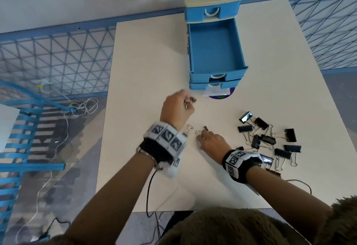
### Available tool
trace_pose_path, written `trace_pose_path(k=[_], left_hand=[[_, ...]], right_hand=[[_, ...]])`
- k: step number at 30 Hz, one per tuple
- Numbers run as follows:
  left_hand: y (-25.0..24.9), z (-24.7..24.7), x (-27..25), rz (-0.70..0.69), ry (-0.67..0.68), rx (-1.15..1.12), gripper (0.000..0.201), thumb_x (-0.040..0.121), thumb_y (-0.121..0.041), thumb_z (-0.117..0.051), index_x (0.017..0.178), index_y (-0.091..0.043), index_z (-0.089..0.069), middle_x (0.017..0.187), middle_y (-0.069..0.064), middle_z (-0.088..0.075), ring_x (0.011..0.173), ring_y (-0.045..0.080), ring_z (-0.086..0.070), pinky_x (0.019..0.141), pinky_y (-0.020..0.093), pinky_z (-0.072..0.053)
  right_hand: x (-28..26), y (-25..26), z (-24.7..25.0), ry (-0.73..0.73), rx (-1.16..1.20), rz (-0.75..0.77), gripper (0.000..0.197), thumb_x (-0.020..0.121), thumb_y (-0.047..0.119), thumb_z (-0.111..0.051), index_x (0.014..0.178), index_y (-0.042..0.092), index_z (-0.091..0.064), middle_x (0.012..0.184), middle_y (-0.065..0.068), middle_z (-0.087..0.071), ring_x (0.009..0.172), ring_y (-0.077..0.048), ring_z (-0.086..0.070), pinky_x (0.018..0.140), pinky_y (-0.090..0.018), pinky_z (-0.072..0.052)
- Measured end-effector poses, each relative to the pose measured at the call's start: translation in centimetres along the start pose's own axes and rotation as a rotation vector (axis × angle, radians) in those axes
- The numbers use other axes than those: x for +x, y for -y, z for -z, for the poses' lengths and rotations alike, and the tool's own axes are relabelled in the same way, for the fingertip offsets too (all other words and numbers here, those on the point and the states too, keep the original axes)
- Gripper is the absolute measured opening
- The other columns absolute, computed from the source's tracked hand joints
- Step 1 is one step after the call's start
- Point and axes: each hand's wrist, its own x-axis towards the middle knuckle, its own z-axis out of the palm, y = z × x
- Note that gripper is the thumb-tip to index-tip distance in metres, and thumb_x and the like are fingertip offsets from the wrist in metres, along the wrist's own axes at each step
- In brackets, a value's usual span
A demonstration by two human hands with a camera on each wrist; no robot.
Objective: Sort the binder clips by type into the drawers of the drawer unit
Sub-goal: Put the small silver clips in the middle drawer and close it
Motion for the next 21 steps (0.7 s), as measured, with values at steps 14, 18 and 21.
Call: trace_pose_path(k=[14,18,21], left_hand=[[-1.8,1.0,6.9,-0.114,-0.197,-0.115,0.028,0.084,0.006,-0.048,0.107,0.000,-0.063,0.110,0.018,-0.066,0.097,0.023,-0.062,0.084,0.027,-0.049],[3.6,-1.9,1.5,-0.040,-0.082,-0.050,0.025,0.082,0.006,-0.050,0.102,0.000,-0.063,0.105,0.020,-0.063,0.094,0.032,-0.062,0.083,0.039,-0.052],[6.1,-4.5,-1.9,0.075,0.264,0.144,0.039,0.086,-0.006,-0.051,0.125,-0.011,-0.050,0.128,0.014,-0.048,0.114,0.029,-0.049,0.092,0.039,-0.047]], right_hand=[[-1.2,-0.7,0.0,-0.206,0.244,-0.037,0.018,0.083,0.012,-0.058,0.097,0.000,-0.061,0.105,-0.018,-0.060,0.090,-0.033,-0.061,0.067,-0.035,-0.050],[-0.8,-1.4,1.6,-0.321,0.469,-0.157,0.019,0.084,0.012,-0.058,0.099,0.001,-0.060,0.098,-0.020,-0.060,0.086,-0.037,-0.058,0.068,-0.035,-0.043],[0.3,-2.0,2.4,-0.335,0.467,-0.245,0.022,0.084,0.011,-0.056,0.104,0.001,-0.059,0.103,-0.019,-0.058,0.089,-0.037,-0.057,0.067,-0.032,-0.039]])
